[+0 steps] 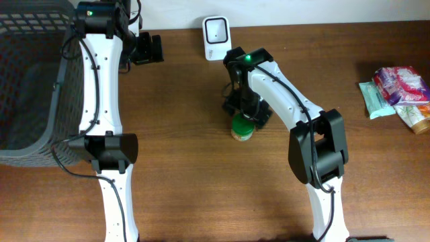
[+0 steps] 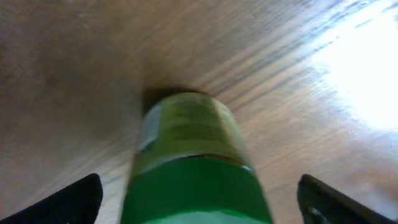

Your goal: Scan the item barcode

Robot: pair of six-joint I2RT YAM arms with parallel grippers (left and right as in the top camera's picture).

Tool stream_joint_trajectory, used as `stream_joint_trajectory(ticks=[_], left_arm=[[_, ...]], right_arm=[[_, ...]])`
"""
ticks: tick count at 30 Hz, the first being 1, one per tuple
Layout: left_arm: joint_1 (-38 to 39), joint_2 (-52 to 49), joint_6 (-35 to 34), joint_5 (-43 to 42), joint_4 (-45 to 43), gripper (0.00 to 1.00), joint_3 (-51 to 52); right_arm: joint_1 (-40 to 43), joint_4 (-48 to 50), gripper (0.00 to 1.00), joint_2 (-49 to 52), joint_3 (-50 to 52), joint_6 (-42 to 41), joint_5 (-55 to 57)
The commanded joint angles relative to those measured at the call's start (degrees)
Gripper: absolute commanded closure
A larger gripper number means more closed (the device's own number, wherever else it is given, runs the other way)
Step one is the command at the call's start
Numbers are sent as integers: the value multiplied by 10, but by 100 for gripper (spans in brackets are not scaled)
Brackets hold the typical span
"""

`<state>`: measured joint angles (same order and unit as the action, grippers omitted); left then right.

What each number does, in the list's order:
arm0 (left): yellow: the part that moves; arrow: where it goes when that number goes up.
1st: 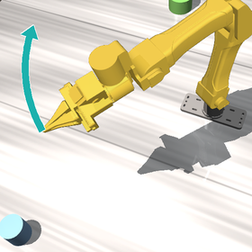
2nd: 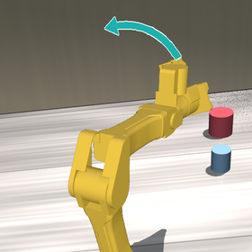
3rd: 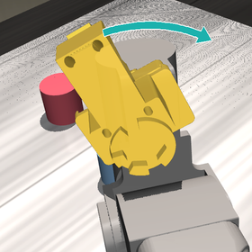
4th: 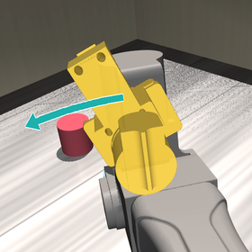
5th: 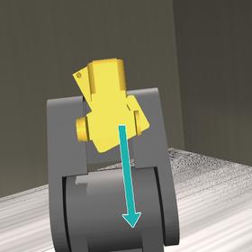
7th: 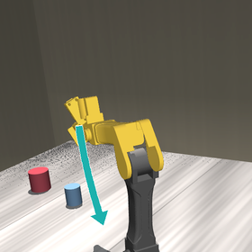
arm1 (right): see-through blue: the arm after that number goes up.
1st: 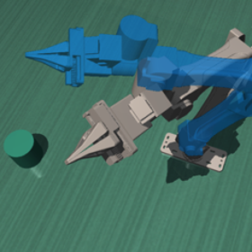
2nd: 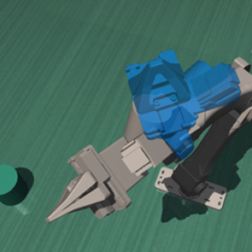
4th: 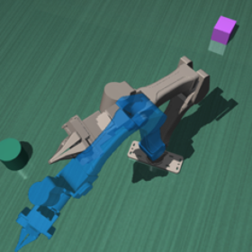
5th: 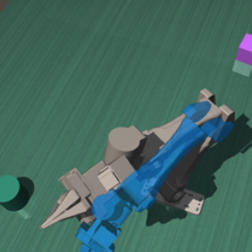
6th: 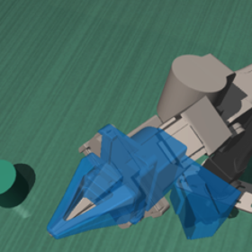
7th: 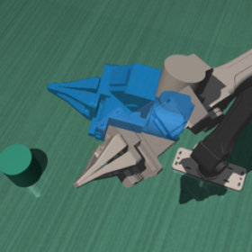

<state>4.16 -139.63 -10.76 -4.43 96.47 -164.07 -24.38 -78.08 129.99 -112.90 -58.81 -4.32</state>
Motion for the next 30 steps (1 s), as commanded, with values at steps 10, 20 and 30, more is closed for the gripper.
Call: stream_joint_trajectory(ticks=[10, 20, 30], left_arm=[[3, 5, -1, 2, 1, 1, 1], [3, 5, -1, 2, 1, 1, 1], [3, 5, -1, 2, 1, 1, 1]], right_arm=[[-3, 18, 28, -20, -12, 572, 55], [-2, -126, 1, -20, -52, 68, 95], [-3, -35, 1, -20, -8, -125, 25]])
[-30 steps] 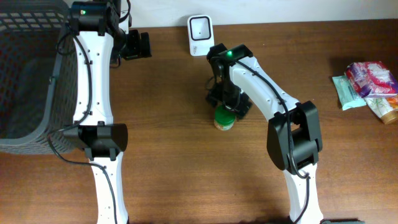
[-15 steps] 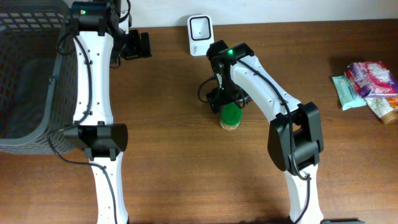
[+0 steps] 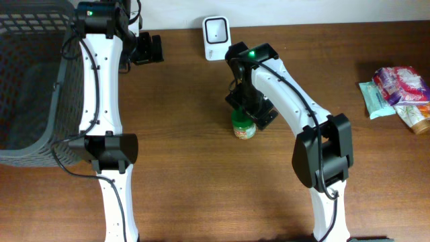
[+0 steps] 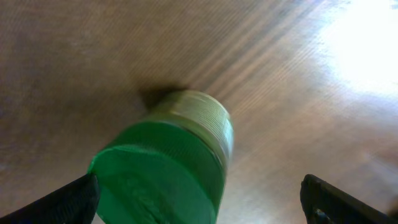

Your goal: Scan the item barcode

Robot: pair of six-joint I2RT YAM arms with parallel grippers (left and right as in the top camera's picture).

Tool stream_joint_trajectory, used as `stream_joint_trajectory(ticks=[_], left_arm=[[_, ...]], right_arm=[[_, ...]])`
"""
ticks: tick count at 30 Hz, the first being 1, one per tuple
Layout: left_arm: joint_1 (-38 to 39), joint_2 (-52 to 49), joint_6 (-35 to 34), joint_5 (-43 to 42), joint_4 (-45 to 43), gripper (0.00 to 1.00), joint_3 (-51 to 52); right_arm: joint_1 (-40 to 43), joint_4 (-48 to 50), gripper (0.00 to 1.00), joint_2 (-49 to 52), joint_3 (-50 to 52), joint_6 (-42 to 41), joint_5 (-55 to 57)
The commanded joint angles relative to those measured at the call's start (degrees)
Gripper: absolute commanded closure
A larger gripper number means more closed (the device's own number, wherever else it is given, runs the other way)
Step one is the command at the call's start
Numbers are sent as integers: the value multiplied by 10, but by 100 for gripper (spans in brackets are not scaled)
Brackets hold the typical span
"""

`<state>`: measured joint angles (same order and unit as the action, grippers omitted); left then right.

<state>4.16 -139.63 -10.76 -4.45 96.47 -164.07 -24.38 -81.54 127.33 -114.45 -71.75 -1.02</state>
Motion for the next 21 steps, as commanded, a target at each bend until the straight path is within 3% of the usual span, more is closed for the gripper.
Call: stream_joint_trajectory(ticks=[1, 9, 13, 19, 21], left_arm=[[3, 5, -1, 2, 1, 1, 0], [3, 5, -1, 2, 1, 1, 0], [3, 5, -1, 2, 1, 1, 1], [3, 5, -1, 2, 1, 1, 0], [3, 5, -1, 2, 1, 1, 0]], right_arm=[[-2, -2, 1, 6, 8, 15, -9], [-2, -97, 1, -5, -61, 119, 15], [1, -95, 1, -5, -54, 7, 14], [-3, -30, 1, -4, 26, 2, -20], [-3, -29, 1, -4, 53, -49, -20]])
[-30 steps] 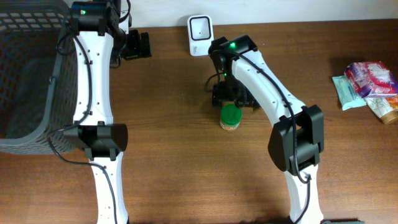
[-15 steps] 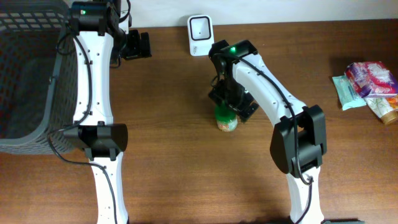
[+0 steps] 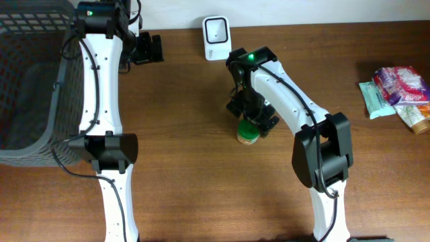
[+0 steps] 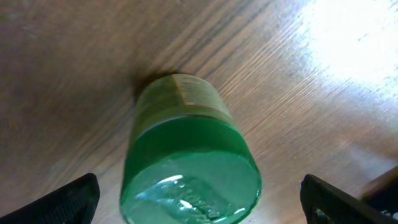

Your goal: Scan the item barcode

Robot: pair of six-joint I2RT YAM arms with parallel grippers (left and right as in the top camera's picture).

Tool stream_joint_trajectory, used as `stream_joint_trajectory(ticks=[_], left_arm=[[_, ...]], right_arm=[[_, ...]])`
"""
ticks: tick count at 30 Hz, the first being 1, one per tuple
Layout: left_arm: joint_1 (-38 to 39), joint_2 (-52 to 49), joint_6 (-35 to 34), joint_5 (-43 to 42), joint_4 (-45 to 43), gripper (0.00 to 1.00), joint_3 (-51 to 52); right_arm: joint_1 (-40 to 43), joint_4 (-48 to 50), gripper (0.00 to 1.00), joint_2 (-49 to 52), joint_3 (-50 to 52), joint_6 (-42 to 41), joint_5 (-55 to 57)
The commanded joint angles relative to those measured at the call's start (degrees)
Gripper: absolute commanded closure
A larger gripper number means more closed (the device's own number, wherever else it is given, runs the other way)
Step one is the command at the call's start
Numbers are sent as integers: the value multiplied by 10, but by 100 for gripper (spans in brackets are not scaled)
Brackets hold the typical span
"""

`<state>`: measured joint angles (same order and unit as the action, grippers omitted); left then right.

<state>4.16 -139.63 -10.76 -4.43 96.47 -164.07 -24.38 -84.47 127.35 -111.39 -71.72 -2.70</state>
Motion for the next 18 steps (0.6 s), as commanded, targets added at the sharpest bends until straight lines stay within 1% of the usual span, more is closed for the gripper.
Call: stream_joint_trajectory(ticks=[1, 2, 4, 5, 6, 7, 9, 10, 12, 13, 14, 15, 16, 18], left_arm=[[3, 5, -1, 2, 1, 1, 1], [3, 5, -1, 2, 1, 1, 0], [3, 5, -1, 2, 1, 1, 0], [3, 5, -1, 2, 1, 1, 0], [3, 5, -1, 2, 1, 1, 1], [3, 5, -1, 2, 1, 1, 0], [3, 5, -1, 2, 1, 1, 1], [3, 5, -1, 2, 1, 1, 0], [3, 5, -1, 2, 1, 1, 0], [3, 5, -1, 2, 1, 1, 1], [3, 5, -1, 2, 1, 1, 0], [3, 5, -1, 2, 1, 1, 1], [3, 5, -1, 2, 1, 1, 0], [3, 5, -1, 2, 1, 1, 1]], right_arm=[[-3, 14, 1, -4, 35, -57, -3], [-3, 25, 1, -4, 43, -56, -3], [-3, 42, 1, -4, 47, -28, -1], [-3, 58, 3, -4, 47, 17, -1], [-3, 64, 16, -4, 47, 51, 0], [-3, 65, 25, -4, 47, 103, 20], [-3, 69, 25, -4, 47, 173, 35], [-3, 83, 24, -5, 43, 259, 57], [-3, 88, 25, -5, 26, 384, 80], [-3, 89, 25, -5, 2, 500, 92], [-3, 86, 25, -5, -15, 561, 92], [-2, 75, 20, -5, -27, 567, 97], [2, 64, 17, -5, -34, 565, 96], [5, 46, 17, -5, -34, 570, 86]])
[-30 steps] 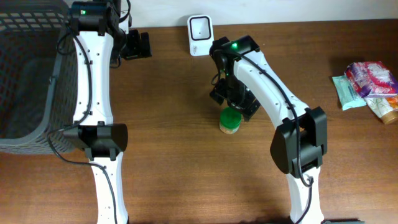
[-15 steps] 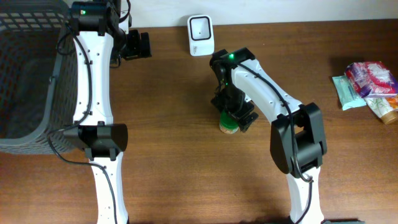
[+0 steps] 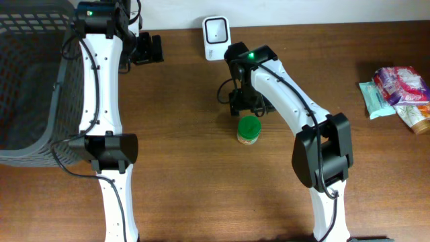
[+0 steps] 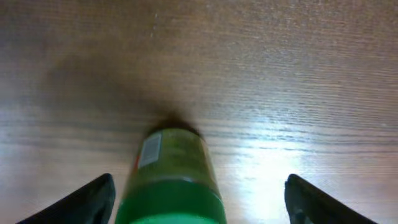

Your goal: Scan the item barcode

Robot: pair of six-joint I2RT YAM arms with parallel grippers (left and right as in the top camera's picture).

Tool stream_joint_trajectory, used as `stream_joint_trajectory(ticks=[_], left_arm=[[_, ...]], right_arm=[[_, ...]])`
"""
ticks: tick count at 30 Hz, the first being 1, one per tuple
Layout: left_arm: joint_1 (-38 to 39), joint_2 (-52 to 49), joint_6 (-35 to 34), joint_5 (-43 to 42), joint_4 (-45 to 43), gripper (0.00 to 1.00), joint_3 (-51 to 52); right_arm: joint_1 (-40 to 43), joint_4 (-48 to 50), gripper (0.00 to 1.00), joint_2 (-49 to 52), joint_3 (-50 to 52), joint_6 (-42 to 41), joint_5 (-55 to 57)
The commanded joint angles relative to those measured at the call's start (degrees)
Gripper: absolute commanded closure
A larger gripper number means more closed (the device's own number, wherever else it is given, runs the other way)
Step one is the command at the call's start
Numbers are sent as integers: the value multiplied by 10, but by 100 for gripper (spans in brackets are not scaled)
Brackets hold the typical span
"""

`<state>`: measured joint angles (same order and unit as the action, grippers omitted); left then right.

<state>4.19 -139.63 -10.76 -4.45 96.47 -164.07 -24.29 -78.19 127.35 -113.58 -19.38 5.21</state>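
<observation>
A jar with a green lid (image 3: pixel 248 129) and a yellow-green label stands upright on the wooden table. My right gripper (image 3: pixel 244 106) hangs just behind it, on the scanner's side. In the right wrist view the jar (image 4: pixel 172 180) fills the lower middle, left of centre between the fingers. The right gripper (image 4: pixel 198 198) is open and its dark fingertips (image 4: pixel 93 198) stand wide apart, clear of the jar. The white barcode scanner (image 3: pixel 216 29) stands at the table's back edge. My left gripper (image 3: pixel 148 48) rests at the back left, and its jaws cannot be made out.
A dark mesh basket (image 3: pixel 27 81) takes up the left side. Several snack packets (image 3: pixel 398 91) lie at the right edge. The left arm (image 3: pixel 101 87) stretches from front to back along the basket.
My right gripper has drawn back from above the jar toward the scanner side. The jar now shows whole from overhead and has stayed put. The wrist camera sees it more from the side. The jaws remain open.
At first my open right gripper was low over the jar, hiding most of it. Then the gripper had turned and the wrist view showed the lid at a slant. Later it looked down on the lid. Now it stands behind the jar, which has shifted only slightly.
</observation>
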Motion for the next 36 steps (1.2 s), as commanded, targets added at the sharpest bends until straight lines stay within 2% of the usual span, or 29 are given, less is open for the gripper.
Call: stream_joint_trajectory(ticks=[1, 2, 3, 13, 18, 19, 23, 25, 26, 27, 30, 36], left_arm=[[3, 5, -1, 2, 1, 1, 0], [3, 5, -1, 2, 1, 1, 0], [3, 5, -1, 2, 1, 1, 1], [3, 5, -1, 2, 1, 1, 1], [3, 5, -1, 2, 1, 1, 0], [3, 5, -1, 2, 1, 1, 0], [3, 5, -1, 2, 1, 1, 0], [3, 5, -1, 2, 1, 1, 0], [3, 5, -1, 2, 1, 1, 0], [3, 5, -1, 2, 1, 1, 0], [3, 5, -1, 2, 1, 1, 0], [3, 5, -1, 2, 1, 1, 0]], right_arm=[[4, -27, 17, -5, -12, 46, 0], [3, -39, 12, -5, -12, 77, -50], [2, -52, 1, -5, -12, 123, -121], [-1, -94, 1, -4, 12, 130, -135], [22, -67, 1, -4, 21, -198, -115], [35, -58, 1, -4, 21, -238, -127], [50, -56, 1, -4, 24, -273, -185], [48, -56, 1, -4, 36, -380, -185], [48, -56, 1, -4, 43, -471, -188], [48, -56, 1, -4, 43, -515, -197], [44, -56, 1, -4, 43, -566, -209], [22, -30, 1, -4, 82, -594, -169]])
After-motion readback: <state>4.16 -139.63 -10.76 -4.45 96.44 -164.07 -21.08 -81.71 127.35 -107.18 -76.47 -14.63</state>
